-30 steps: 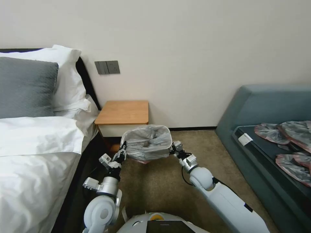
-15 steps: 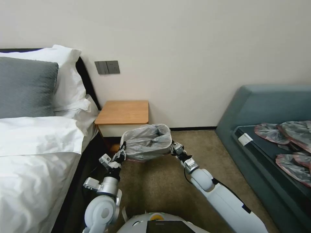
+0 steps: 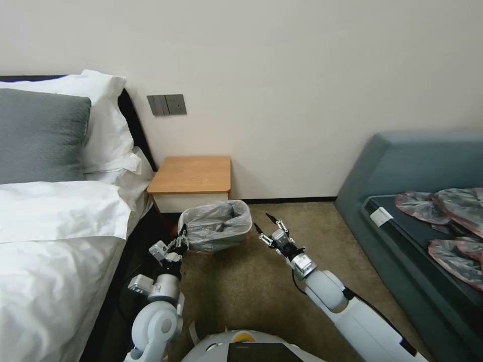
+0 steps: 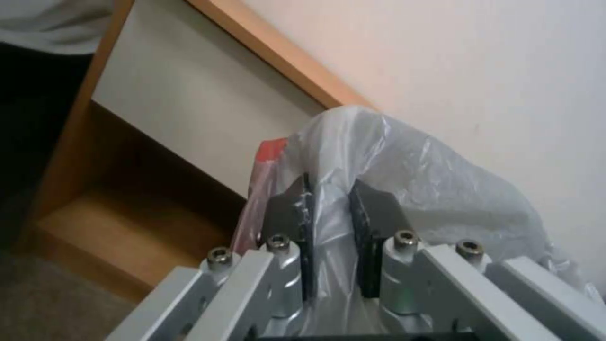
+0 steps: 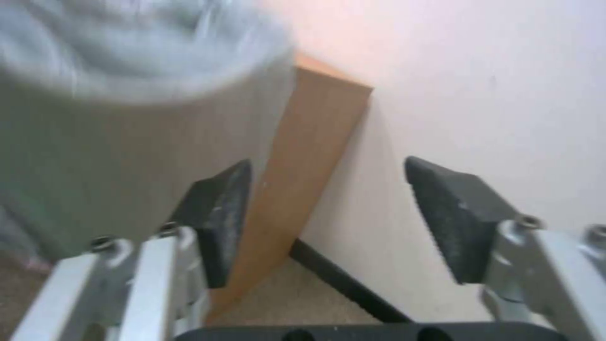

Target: Pick up the garbage bag from the table and place it over the trash can.

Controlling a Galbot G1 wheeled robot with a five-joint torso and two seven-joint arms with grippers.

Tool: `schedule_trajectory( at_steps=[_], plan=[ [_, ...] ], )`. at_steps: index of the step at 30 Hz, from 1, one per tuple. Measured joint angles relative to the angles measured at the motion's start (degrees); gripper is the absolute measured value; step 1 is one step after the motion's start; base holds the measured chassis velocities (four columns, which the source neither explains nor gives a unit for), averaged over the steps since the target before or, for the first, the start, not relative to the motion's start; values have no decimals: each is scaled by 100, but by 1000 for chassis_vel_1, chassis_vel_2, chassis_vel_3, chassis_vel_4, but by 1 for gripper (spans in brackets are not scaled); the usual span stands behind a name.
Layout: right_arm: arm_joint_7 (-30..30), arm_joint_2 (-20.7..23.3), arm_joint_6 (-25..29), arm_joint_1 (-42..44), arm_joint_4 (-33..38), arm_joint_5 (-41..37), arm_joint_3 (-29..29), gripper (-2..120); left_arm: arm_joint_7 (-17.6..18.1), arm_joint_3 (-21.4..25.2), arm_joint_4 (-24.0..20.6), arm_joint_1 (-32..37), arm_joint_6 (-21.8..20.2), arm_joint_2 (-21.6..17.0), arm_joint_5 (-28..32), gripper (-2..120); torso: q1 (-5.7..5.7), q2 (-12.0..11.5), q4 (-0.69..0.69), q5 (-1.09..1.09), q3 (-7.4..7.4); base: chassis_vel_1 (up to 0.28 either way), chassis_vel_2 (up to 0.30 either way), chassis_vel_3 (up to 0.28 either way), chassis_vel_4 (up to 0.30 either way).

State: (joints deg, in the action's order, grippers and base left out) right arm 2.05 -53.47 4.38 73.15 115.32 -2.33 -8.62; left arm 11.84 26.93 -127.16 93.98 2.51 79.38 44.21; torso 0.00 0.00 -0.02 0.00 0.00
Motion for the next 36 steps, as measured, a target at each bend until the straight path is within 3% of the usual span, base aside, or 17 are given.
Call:
schedule_trajectory(
  at_steps=[5,7,10,15,17,19,21,22,25,31,36],
  plan=[
    [-5,62,105,-121,601,-145,-158,88,-280,-76,206,-40,95,-97,-791,10,0,0,2,0,0,0,0,0,0],
    [-23,141,61,-237,791,-228,-122,88,-369,-85,241,-64,115,-127,-942,10,0,0,2,0,0,0,0,0,0],
    [-218,566,-339,-527,1406,-730,68,75,-517,-114,292,-166,124,-220,-1240,10,0,0,3,0,0,0,0,0,0],
    [-479,1168,-937,-952,1824,-1439,397,61,-692,-133,352,-202,159,-248,-1659,10,0,0,0,0,0,0,0,0,0],
    [-702,1510,-1475,-1530,1893,-2084,867,50,-769,-174,387,-204,190,-229,-1977,10,0,0,0,0,0,0,0,0,0],
    [-712,1601,-1716,-1919,1862,-2384,1183,44,-806,-191,414,-209,213,-211,-2138,10,0,0,1,1,0,0,0,0,0],
    [-529,1634,-2348,-3035,1599,-3055,2079,33,-872,-217,459,-238,246,-177,-2394,10,0,0,3,0,0,0,0,0,0],
    [-529,1634,-2348,-3035,1599,-3055,2079,33,-872,-217,459,-238,246,-177,-2394,10,0,0,3,0,0,0,0,0,0],
    [-210,1452,-2790,-4005,994,-3491,3064,20,-894,-210,483,-251,272,-158,-2527,10,0,0,3,0,0,0,0,0,0],
    [-192,1157,-3154,-4770,392,-3593,4021,1,-896,-168,515,-241,342,-150,-2689,10,0,0,2,-2,1,0,0,0,0],
    [-351,799,-3230,-5520,-278,-3474,4862,0,-917,-173,516,-213,401,-131,-2853,10,0,0,1,-3,1,0,0,0,0]
  ],
)
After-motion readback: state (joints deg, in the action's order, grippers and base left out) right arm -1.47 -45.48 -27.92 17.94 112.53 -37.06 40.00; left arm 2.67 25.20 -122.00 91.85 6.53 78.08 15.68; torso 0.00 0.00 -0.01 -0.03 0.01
